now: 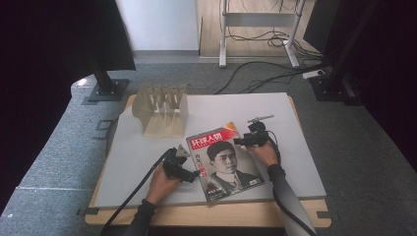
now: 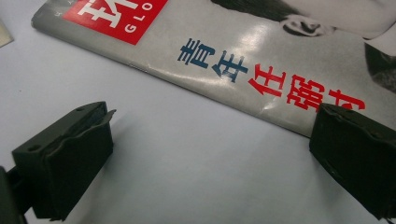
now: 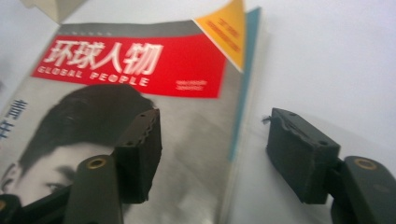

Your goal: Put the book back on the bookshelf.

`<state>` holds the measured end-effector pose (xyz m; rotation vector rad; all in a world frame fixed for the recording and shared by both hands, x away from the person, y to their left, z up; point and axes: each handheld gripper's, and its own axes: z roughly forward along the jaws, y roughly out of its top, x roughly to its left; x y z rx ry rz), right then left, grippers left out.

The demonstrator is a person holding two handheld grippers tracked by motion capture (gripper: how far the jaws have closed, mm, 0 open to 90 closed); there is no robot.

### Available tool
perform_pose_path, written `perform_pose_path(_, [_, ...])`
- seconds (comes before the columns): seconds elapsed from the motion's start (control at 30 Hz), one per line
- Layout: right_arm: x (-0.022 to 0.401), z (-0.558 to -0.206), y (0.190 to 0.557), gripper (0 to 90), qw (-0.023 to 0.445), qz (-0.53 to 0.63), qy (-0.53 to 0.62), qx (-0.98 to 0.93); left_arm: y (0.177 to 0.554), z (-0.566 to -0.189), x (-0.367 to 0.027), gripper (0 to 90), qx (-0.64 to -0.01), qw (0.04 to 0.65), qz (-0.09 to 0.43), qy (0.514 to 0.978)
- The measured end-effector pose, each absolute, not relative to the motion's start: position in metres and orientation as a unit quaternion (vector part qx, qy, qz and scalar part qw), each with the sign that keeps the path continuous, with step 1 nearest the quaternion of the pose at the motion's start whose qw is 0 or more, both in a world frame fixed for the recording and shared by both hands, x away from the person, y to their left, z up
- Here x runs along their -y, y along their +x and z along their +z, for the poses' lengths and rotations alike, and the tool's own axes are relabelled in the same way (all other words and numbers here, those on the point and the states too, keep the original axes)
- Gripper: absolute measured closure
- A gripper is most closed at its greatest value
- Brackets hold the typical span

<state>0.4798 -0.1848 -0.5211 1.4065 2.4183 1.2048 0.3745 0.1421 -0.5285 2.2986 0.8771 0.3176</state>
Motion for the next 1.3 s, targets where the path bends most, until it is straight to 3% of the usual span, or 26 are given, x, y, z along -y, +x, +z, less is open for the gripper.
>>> perform_pose_path(0.13, [0.178,-0.52,0.478,37.3,0.039,0.395,0.466,-0.791,0.374,-0.529,-0.142,0.0,-0.335,0.324,0.121,0.876])
perform_pose_path(0.23, [0.184,-0.52,0.476,44.4,0.029,0.398,0.473,-0.786,0.375,-0.529,-0.142,0.0,-0.335,0.325,0.121,0.876])
perform_pose_path(0.33, [0.191,-0.522,0.47,56.8,-0.03,0.423,0.461,-0.779,0.375,-0.529,-0.142,0.0,-0.335,0.325,0.12,0.876])
perform_pose_path(0.37, [0.191,-0.523,0.469,57.2,-0.04,0.426,0.456,-0.78,0.375,-0.529,-0.142,0.0,-0.335,0.325,0.12,0.876])
perform_pose_path(0.47, [0.183,-0.523,0.471,60.3,-0.016,0.411,0.452,-0.792,0.375,-0.529,-0.142,0.0,-0.335,0.325,0.121,0.876])
perform_pose_path(0.6, [0.172,-0.518,0.475,76.2,0.015,0.409,0.433,-0.803,0.375,-0.529,-0.142,0.0,-0.336,0.325,0.12,0.876])
perform_pose_path(0.7, [0.166,-0.506,0.468,82.8,0.047,0.402,0.398,-0.823,0.375,-0.529,-0.142,0.0,-0.336,0.325,0.12,0.876])
perform_pose_path(0.9, [0.156,-0.483,0.449,85.4,0.095,0.395,0.352,-0.843,0.374,-0.528,-0.142,0.0,-0.334,0.324,0.121,0.877])
perform_pose_path(1.13, [0.152,-0.46,0.43,85.9,0.112,0.417,0.32,-0.843,0.375,-0.526,-0.143,0.2,-0.336,0.321,0.113,0.878])
perform_pose_path(1.3, [0.15,-0.445,0.419,86.1,0.123,0.431,0.299,-0.842,0.382,-0.516,-0.145,4.2,-0.339,0.356,0.062,0.869])
